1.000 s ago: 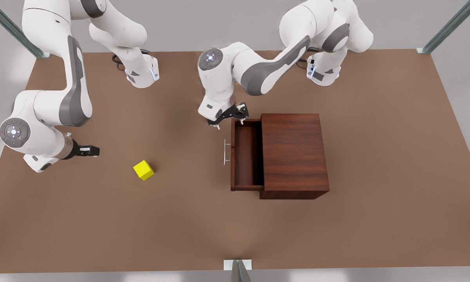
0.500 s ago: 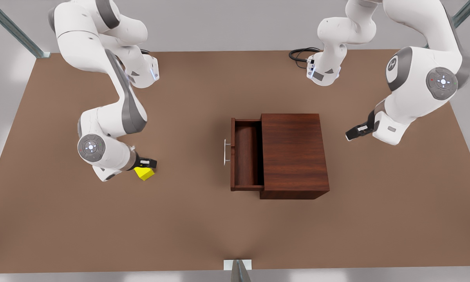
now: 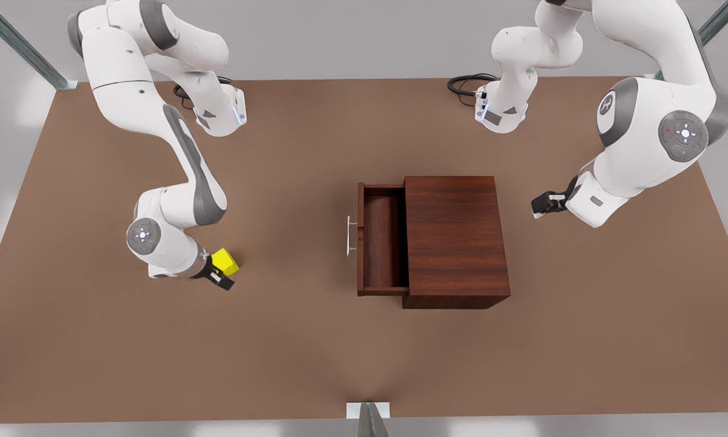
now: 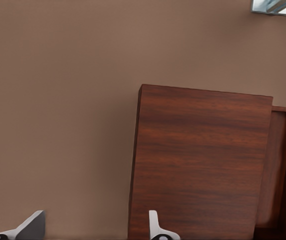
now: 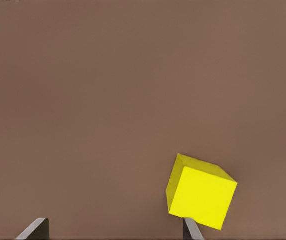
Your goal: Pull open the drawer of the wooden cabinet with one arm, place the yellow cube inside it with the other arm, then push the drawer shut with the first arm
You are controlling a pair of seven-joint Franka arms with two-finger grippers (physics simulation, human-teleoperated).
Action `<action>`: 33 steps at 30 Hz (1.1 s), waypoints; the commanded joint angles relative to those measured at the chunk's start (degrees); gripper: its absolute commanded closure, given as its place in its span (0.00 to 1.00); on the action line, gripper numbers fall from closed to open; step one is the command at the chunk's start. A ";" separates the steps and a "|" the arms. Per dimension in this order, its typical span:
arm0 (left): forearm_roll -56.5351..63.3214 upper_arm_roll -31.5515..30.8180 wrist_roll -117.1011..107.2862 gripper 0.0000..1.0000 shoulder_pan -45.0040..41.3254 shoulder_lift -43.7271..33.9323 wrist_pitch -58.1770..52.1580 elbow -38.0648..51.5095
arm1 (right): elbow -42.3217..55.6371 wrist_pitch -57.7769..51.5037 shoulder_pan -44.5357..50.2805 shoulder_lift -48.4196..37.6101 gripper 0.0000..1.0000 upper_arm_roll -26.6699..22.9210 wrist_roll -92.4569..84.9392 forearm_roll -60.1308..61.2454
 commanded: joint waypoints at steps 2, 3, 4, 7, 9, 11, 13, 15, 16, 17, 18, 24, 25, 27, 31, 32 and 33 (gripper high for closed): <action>0.21 -0.02 10.71 0.00 0.01 -0.03 -0.76 -0.04 | -4.96 10.91 -0.69 -1.87 0.00 0.01 18.67 0.04; 0.21 -0.02 10.71 0.00 0.01 -0.03 -0.76 -0.04 | -6.11 11.87 -0.78 -2.05 0.00 -0.08 18.67 0.13; 0.21 -0.02 10.71 0.00 0.01 -0.03 -0.76 -0.04 | -6.28 12.05 -0.78 -2.05 0.00 -0.34 18.67 0.04; 0.21 -0.02 10.71 0.00 0.01 -0.03 -0.76 -0.04 | -6.72 7.48 -0.69 -2.05 0.00 -0.69 19.11 -3.65; 0.21 0.07 10.63 0.00 0.01 -0.12 -0.84 -0.04 | -6.72 5.90 -0.69 -1.69 0.00 -1.40 19.02 -4.26; 0.21 -0.02 10.63 0.00 0.01 -0.12 -1.46 -0.04 | -7.34 4.67 -0.69 -1.34 0.00 -2.01 19.20 -5.85; 0.21 -0.02 10.63 0.00 0.01 -0.12 -1.55 -0.04 | -7.69 4.67 -0.69 -0.11 0.00 -2.36 19.29 -6.02; 0.21 -0.02 10.63 0.00 0.01 -0.12 -1.55 -0.04 | -8.65 4.76 -0.69 1.12 0.00 -2.45 19.11 -6.02; 0.21 -0.02 10.71 0.00 0.01 -0.12 -1.55 -0.04 | -9.01 4.76 -0.69 1.65 0.00 -2.45 19.11 -6.02; 0.21 -0.02 10.80 0.00 0.01 -0.12 -1.55 -0.04 | -9.71 4.76 -0.60 1.73 0.00 -2.45 19.20 -6.11; 0.21 -0.02 10.80 0.00 0.01 -0.12 -1.55 -0.04 | -10.50 5.11 -0.60 1.82 0.00 -2.45 19.29 -6.11; 0.21 -0.02 10.80 0.00 0.01 -0.12 -1.64 -0.13 | -14.28 10.56 -0.60 1.73 0.00 -2.54 21.22 -5.50; 0.13 -0.11 10.54 0.00 -0.08 -0.03 -1.72 -0.48 | -14.19 10.56 -0.60 1.82 0.00 -2.54 21.22 -5.50; -0.05 0.07 10.45 0.00 0.01 -0.12 -3.74 -0.83 | -14.11 10.64 -0.60 1.82 0.00 -2.54 21.31 -5.50; -0.93 0.59 11.06 0.00 1.15 -0.03 -3.48 -0.74 | -14.19 14.51 -0.60 3.75 0.00 -2.54 21.22 -5.50; -0.93 0.86 11.24 0.00 1.85 -0.03 -3.75 -0.74 | -14.19 14.78 -0.60 4.46 0.00 -2.54 21.22 -5.50; -1.02 0.94 11.24 0.00 2.29 -0.12 -4.10 -0.74 | -14.19 15.48 -0.60 4.72 0.00 -2.54 21.22 -5.50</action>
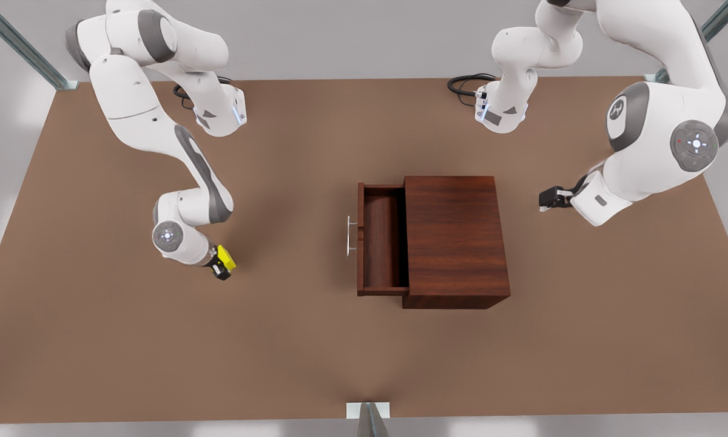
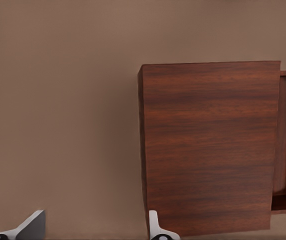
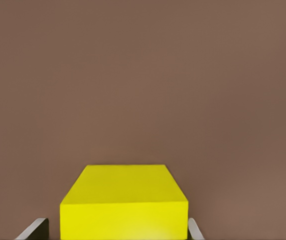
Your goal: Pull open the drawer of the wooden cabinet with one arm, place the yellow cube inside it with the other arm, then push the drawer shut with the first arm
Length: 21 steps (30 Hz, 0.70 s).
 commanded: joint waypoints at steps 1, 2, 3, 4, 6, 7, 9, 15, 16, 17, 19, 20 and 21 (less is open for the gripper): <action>-0.19 0.12 2.16 0.00 0.27 -0.08 -0.92 -0.03 | 0.09 3.59 0.00 0.67 0.00 0.00 3.93 -0.02; -0.19 0.12 2.16 0.00 0.27 0.00 -0.92 -0.03 | 0.00 4.38 0.00 0.85 0.00 0.00 3.93 -0.02; -0.10 -0.05 2.08 0.00 0.18 0.00 -0.92 -0.03 | 0.08 4.73 0.00 1.29 0.00 0.00 3.93 -0.02; -0.10 -0.05 2.08 0.00 0.18 0.09 -0.83 -0.03 | 0.00 4.73 0.00 1.29 0.00 0.00 3.93 -0.02; -0.10 -0.14 1.73 0.00 -0.08 0.09 -0.83 -0.03 | -0.18 4.73 0.00 1.20 0.00 0.00 4.02 -0.02; -0.10 -0.14 1.73 0.00 -0.08 0.09 -0.83 -0.03 | -0.18 4.73 0.00 1.20 0.00 0.00 4.02 -0.02; -0.10 -0.14 1.64 0.00 -0.17 0.09 -0.83 -0.03 | -0.09 4.73 0.00 1.11 0.01 0.00 4.02 0.07; -0.01 -0.14 1.64 0.00 -0.26 0.18 -0.75 0.06 | -0.09 4.64 0.00 1.11 0.35 0.00 3.93 -0.02; -0.01 -0.14 1.64 0.00 -0.25 0.18 -0.75 0.06 | -0.09 4.64 0.00 1.11 0.35 0.00 3.84 -0.02; -0.01 -0.14 1.55 0.00 -0.17 0.18 -0.75 0.06 | -0.09 4.56 0.00 0.76 0.35 0.00 3.84 -0.02; -0.01 -0.14 1.64 0.00 -0.17 0.18 -0.75 0.06 | 0.00 4.03 0.00 -0.47 0.41 0.00 3.84 -0.02; -0.01 -0.14 1.55 0.00 -0.17 0.18 -0.75 0.06 | 0.00 3.68 0.09 -1.26 0.41 0.09 3.76 -0.02; -0.01 -0.14 1.55 0.00 -0.17 0.18 -0.75 -0.03 | 0.09 2.45 0.26 -2.66 0.41 0.09 3.84 -0.02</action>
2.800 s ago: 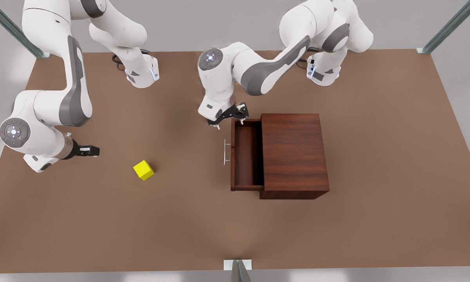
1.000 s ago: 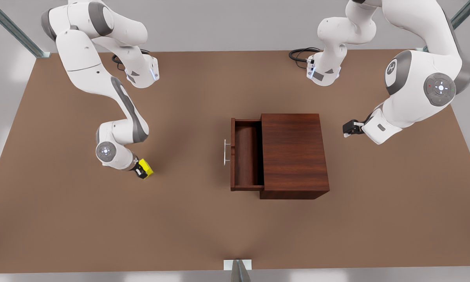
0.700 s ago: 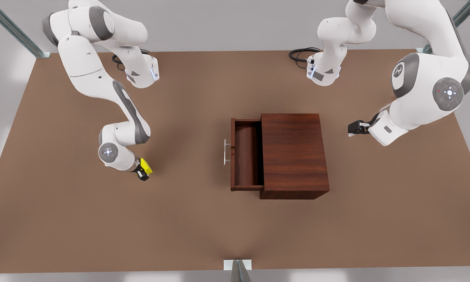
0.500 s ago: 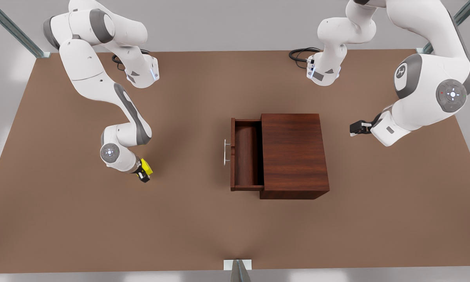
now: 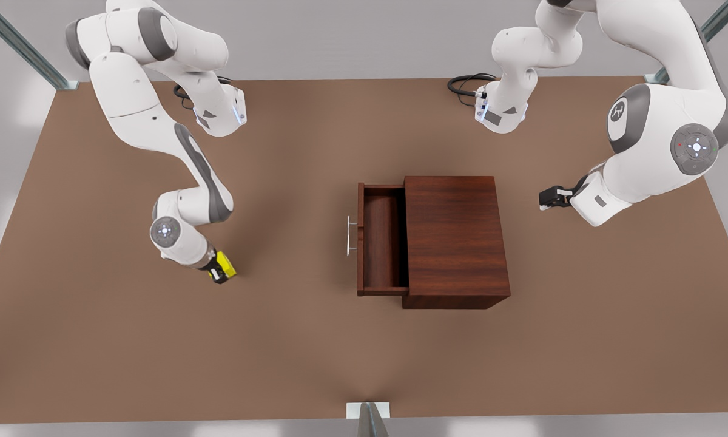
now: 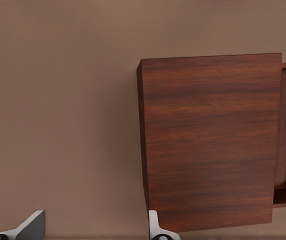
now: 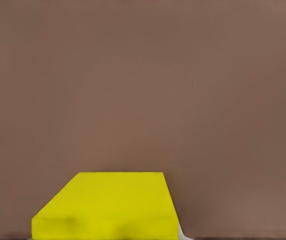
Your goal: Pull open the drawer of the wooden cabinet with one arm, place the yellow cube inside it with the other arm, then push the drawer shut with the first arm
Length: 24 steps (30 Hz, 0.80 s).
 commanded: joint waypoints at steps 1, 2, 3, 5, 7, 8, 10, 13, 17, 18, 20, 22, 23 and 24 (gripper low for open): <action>-0.05 -0.02 0.39 0.00 0.00 -0.04 -0.02 0.00 | 0.30 -3.36 0.31 -1.97 0.42 0.09 1.55 -0.35; 0.04 -0.02 0.39 0.00 0.00 -0.04 -0.02 0.00 | 0.83 -5.12 0.31 -3.20 0.42 0.71 1.63 -0.26; -0.05 -0.11 0.39 0.00 -0.09 -0.04 -0.02 0.00 | 2.15 -7.41 0.31 -4.34 0.42 1.32 1.63 -0.26; 0.04 -0.11 0.30 0.00 -0.09 -0.04 -0.02 0.00 | 5.66 -12.50 0.31 -5.31 0.42 2.02 1.72 -0.26; -0.05 -0.11 0.30 0.00 -0.09 -0.04 -0.02 0.00 | 10.05 -17.69 0.31 -5.31 0.42 2.99 2.16 -0.26; -0.05 -0.11 0.30 0.00 -0.09 -0.04 -0.02 0.00 | 11.73 -19.27 0.31 -5.31 0.42 3.43 3.21 -0.26; -0.05 -0.11 0.30 0.00 -0.09 -0.04 -0.02 0.00 | 15.94 -24.11 0.57 -4.96 0.42 4.66 5.41 -0.35; -0.05 -0.11 0.30 0.00 -0.09 -0.04 -0.02 0.00 | 21.30 -29.03 3.38 -4.52 0.42 4.84 10.95 -0.44; -0.05 -0.11 0.30 0.00 -0.09 -0.04 -0.02 0.00 | 28.87 -35.44 9.09 -2.15 0.42 4.84 19.82 -0.26; -0.05 -0.11 0.30 0.00 -0.09 -0.04 -0.02 0.00 | 30.80 -37.64 11.03 -1.10 0.42 4.84 22.37 -0.35; -0.05 -0.11 0.30 0.00 -0.09 -0.04 -0.02 0.00 | 35.89 -40.54 15.07 1.54 0.42 4.84 27.91 -0.35; -0.05 -0.11 0.30 0.00 -0.09 -0.04 -0.02 0.00 | 40.20 -41.25 18.76 3.91 0.42 4.75 33.36 -0.35; -0.05 -0.11 0.30 0.00 -0.09 -0.04 -0.02 0.00 | 42.49 -42.13 20.70 4.71 0.42 4.75 35.73 -0.35; -0.05 -0.11 0.30 0.00 -0.09 -0.04 -0.02 0.00 | 44.42 -43.18 22.36 5.41 0.42 4.75 37.58 -0.35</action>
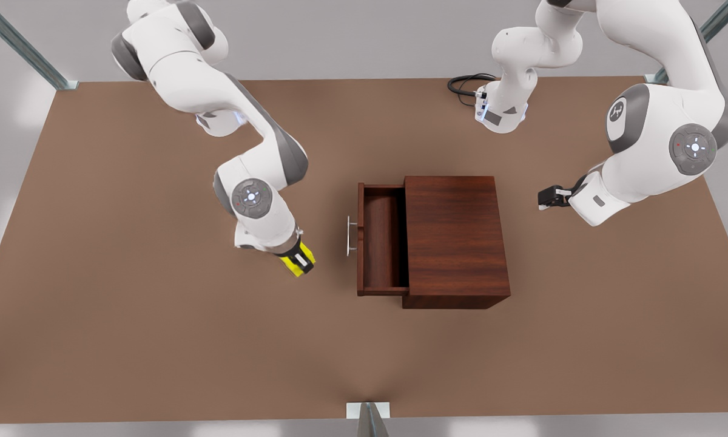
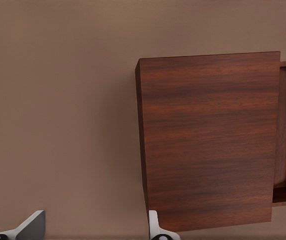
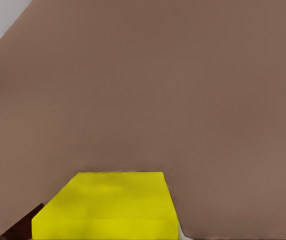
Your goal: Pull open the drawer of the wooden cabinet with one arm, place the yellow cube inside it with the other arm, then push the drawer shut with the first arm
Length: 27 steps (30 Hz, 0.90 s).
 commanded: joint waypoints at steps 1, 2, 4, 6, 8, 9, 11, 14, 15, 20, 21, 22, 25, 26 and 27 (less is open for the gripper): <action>0.03 -0.02 0.07 0.00 0.00 -0.06 -0.03 0.03 | 2.22 -7.47 2.91 0.88 0.42 0.01 26.19 -0.18; 0.03 -0.02 0.07 0.00 0.00 -0.06 -0.03 0.03 | 2.31 -7.21 4.76 1.49 0.41 0.09 28.21 -0.18; 0.03 -0.02 0.07 0.00 0.00 -0.06 -0.03 0.03 | 7.31 -7.29 8.36 4.57 0.41 0.09 34.98 -0.18; 0.03 -0.02 0.07 0.00 0.00 -0.06 -0.03 0.03 | 8.02 -4.57 10.38 5.45 0.41 0.18 44.73 -0.18; 0.03 -0.02 0.07 0.00 0.00 -0.06 -0.03 0.03 | 10.39 -2.55 11.88 6.94 0.41 0.18 52.12 -0.18; 0.03 -0.02 0.07 0.00 0.00 -0.06 -0.03 0.03 | 10.83 -2.28 12.05 7.20 0.41 0.18 55.28 -0.18; 0.03 -0.02 0.07 0.00 0.00 -0.06 -0.03 0.03 | 12.77 -2.28 13.02 8.26 0.41 0.18 58.01 -0.18; 0.03 -0.02 0.07 0.00 0.00 -0.06 0.06 0.03 | 12.94 -0.18 14.69 9.66 0.40 0.10 60.65 -0.27; 0.03 -0.02 0.07 0.00 0.00 -0.06 0.06 0.03 | 13.47 -0.09 15.04 10.37 0.40 -0.17 61.09 -0.36; 0.03 -0.02 0.07 0.00 0.00 -0.06 0.06 0.03 | 13.91 1.85 15.92 12.13 0.40 -0.61 63.64 -0.62; 0.03 -0.02 0.07 0.00 0.00 -0.06 0.06 0.03 | 14.17 1.85 16.71 12.30 0.40 -1.92 63.81 -0.62; 0.03 -0.02 0.07 0.00 0.00 -0.06 -0.02 0.03 | 14.88 1.85 17.42 12.65 0.40 -2.37 64.08 -0.62; 0.03 -0.02 0.07 0.00 0.00 -0.06 -0.03 0.03 | 16.63 1.85 18.82 14.32 0.39 -3.07 64.42 -0.62; 0.12 -0.02 0.07 0.00 0.00 -0.06 -0.03 0.03 | 17.51 1.85 19.79 15.03 0.39 -4.30 64.43 -0.62; 0.29 -0.37 -0.19 0.00 -0.69 -0.06 -0.03 0.55 | 17.95 1.85 19.96 15.47 0.39 -4.30 64.69 -0.62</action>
